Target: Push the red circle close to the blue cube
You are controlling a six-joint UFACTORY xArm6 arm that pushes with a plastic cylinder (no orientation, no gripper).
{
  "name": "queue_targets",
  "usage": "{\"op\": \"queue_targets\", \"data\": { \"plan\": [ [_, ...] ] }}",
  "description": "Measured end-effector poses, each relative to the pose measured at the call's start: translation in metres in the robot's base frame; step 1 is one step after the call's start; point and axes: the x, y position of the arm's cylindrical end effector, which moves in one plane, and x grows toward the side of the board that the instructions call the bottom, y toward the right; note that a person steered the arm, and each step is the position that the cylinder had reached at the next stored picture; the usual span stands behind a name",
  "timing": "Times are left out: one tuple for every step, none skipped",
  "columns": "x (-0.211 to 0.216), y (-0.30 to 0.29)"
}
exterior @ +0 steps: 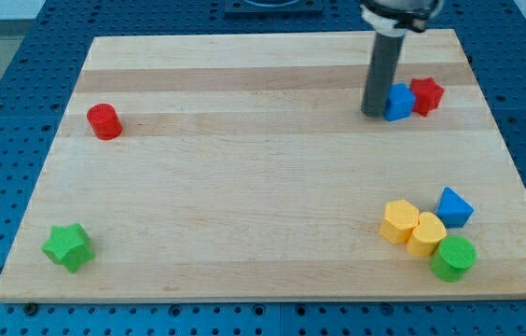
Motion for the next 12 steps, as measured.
{"op": "queue_targets", "data": {
  "plan": [
    [0.0, 0.009],
    [0.0, 0.004],
    [-0.008, -0.046],
    [-0.013, -0.123],
    [-0.017, -0.199],
    [-0.02, -0.272],
    [-0.023, -0.342],
    [-0.024, -0.411],
    [-0.024, -0.456],
    [-0.006, -0.456],
    [0.037, -0.455],
    [0.035, -0.455]
  ]
}}
